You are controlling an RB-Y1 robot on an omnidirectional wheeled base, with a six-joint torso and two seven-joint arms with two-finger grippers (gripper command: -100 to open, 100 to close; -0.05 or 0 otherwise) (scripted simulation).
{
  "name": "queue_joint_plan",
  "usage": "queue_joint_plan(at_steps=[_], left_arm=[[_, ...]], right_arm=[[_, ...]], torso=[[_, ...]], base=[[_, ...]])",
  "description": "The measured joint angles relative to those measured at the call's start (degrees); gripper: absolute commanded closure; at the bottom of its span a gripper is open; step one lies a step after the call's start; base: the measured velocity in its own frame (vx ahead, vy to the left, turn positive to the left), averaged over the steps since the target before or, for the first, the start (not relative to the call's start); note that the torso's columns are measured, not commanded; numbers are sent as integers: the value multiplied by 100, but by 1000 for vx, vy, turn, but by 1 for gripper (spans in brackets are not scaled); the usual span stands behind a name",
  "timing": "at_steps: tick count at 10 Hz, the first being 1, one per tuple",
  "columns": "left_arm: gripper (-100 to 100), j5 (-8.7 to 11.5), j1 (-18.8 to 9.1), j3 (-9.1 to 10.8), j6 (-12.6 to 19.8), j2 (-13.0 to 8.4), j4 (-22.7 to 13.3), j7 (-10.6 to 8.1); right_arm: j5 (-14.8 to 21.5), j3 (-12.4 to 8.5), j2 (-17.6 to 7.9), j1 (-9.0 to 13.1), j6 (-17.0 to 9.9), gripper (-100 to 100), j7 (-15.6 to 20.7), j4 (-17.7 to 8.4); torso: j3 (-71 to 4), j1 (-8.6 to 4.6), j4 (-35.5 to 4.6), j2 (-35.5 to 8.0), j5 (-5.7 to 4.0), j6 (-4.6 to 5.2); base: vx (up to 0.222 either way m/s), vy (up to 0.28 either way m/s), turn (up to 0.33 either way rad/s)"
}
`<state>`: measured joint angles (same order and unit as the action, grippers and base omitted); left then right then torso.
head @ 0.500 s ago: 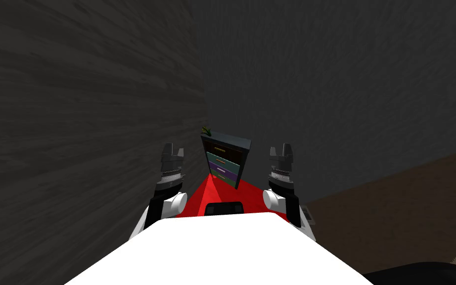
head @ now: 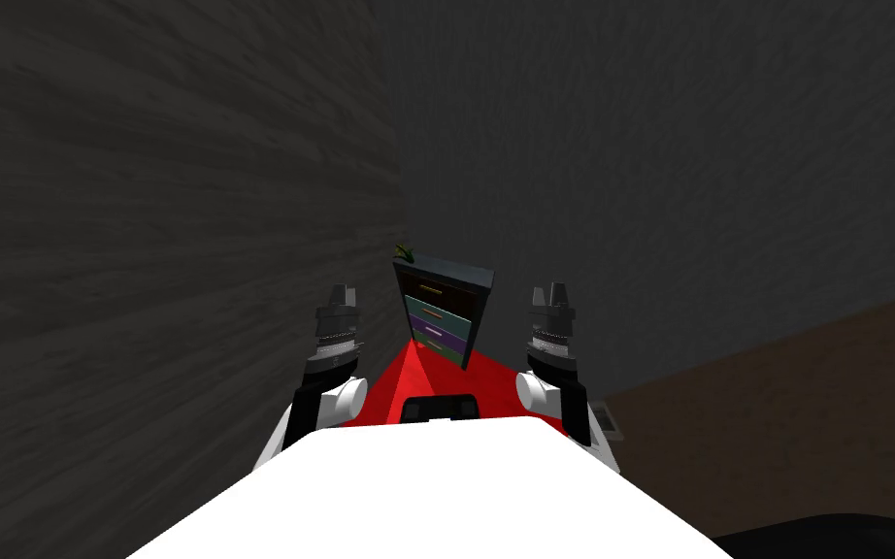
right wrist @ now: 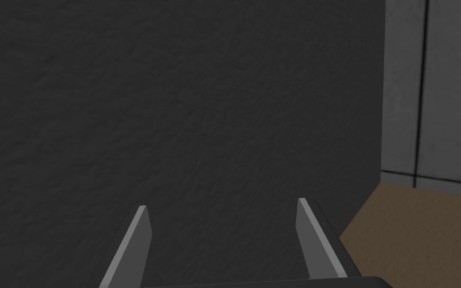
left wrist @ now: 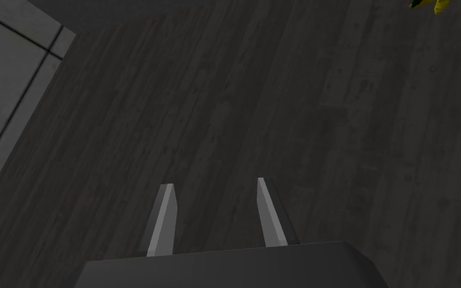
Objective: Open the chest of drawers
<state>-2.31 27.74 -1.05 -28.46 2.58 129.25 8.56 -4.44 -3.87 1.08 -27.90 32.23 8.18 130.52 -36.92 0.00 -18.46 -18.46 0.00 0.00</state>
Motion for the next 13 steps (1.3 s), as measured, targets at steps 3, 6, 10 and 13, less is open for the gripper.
queue_joint_plan(at_steps=[3, 6, 10, 13], left_arm=[[0, 0, 0, 0, 0, 0, 0, 0], [-100, -3, -9, -4, 23, -131, -4, -4], [-100, -28, -94, -41, 304, -764, 12, -56], [-100, -32, -213, -39, 669, -1118, 22, -155]], right_arm=[[0, 0, 0, 0, 0, 0, 0, 0], [0, 0, 0, 0, 0, 0, 0, -2], [0, 0, 0, -1, 0, 0, 0, -2], [0, 0, 0, -1, 0, 0, 0, -2]], torso=[[-2535, 0, -1268, -1270, 0, 0], [-4622, 2, -2303, -2308, 1, 1], [-4767, 0, -2381, -2379, 0, 0], [-4766, -2, -2382, -2381, 0, 0]], base=[[0, 0, 0], [6, 1, -20], [17, 6, -57], [29, 8, -94]])
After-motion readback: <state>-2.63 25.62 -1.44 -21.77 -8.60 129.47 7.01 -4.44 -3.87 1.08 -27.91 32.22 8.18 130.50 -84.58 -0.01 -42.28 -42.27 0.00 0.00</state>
